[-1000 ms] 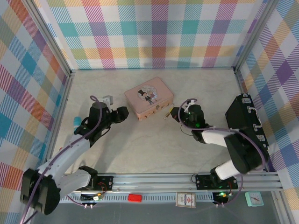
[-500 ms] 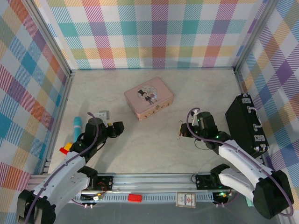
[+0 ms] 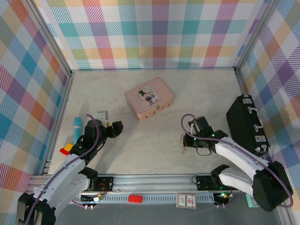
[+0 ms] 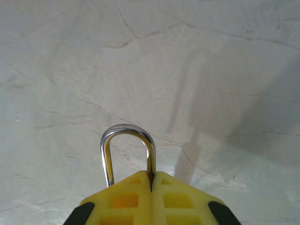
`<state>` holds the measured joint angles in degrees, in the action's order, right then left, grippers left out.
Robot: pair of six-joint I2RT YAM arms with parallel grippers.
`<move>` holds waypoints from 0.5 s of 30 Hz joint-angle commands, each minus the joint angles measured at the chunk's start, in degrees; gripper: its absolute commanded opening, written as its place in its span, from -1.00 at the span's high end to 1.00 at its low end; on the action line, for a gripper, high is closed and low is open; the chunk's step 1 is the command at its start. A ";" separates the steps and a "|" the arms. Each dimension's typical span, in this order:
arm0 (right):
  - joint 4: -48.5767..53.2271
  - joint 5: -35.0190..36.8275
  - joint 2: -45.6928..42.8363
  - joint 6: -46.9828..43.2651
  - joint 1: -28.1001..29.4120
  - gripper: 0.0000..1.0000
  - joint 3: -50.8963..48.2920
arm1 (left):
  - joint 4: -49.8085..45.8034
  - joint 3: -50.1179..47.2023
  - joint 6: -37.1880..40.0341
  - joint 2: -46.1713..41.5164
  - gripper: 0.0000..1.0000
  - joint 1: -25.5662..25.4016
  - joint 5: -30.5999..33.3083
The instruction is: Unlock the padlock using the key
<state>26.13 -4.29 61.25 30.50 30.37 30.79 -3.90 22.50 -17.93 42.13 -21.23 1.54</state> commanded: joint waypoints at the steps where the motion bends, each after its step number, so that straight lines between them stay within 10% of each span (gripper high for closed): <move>1: -0.34 1.14 3.90 -1.42 1.97 1.00 3.32 | 2.74 -1.10 1.63 -0.69 -0.47 0.23 0.66; 15: -3.60 1.70 17.48 -3.08 6.24 1.00 9.72 | 2.16 -1.50 1.44 -1.61 -0.50 0.23 1.45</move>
<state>23.55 -3.01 77.58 29.06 36.10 38.46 -2.81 21.52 -17.08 41.50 -21.23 2.26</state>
